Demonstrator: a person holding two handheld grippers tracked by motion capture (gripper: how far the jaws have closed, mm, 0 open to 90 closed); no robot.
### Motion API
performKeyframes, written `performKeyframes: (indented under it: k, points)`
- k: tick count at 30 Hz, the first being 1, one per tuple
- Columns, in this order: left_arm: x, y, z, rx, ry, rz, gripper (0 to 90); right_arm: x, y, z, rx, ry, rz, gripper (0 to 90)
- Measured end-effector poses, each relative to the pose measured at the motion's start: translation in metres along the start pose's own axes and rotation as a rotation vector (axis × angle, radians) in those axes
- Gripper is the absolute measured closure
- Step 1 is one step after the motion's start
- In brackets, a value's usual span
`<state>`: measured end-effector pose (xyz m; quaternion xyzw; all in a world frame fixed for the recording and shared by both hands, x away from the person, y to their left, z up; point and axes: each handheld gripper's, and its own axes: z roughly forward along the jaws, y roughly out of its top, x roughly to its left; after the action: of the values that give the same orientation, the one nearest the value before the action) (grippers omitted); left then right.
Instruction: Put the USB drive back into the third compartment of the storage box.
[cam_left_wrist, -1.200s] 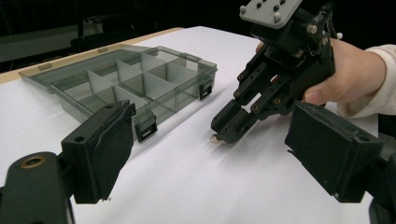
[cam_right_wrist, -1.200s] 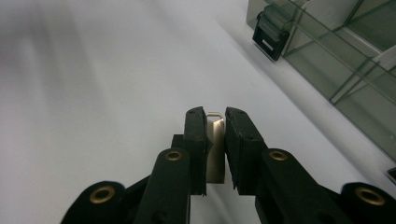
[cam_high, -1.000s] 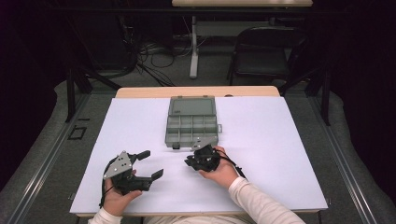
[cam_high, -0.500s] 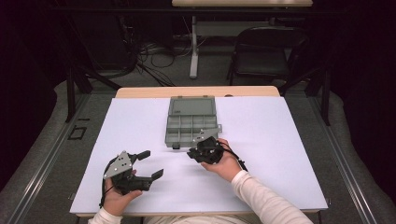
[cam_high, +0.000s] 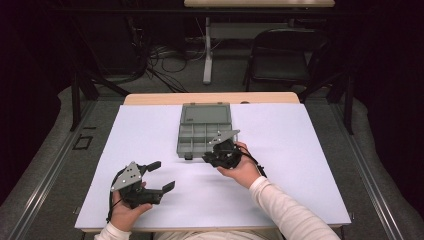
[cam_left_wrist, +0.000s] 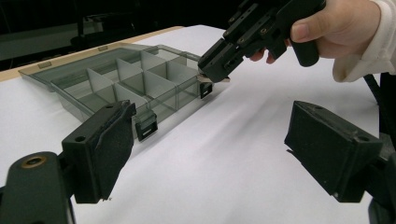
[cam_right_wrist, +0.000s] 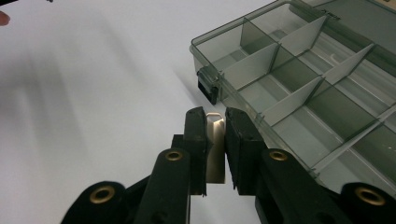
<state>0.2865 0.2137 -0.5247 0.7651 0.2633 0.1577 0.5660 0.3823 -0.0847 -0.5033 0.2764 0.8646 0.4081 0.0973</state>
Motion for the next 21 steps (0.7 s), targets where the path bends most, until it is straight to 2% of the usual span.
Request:
performKeyframes:
  k: [21]
  points:
    - [0.000,0.000,0.000,0.000,0.002,-0.003,15.0,-0.023,0.018,-0.005,-0.011,-0.045,0.031,79.1]
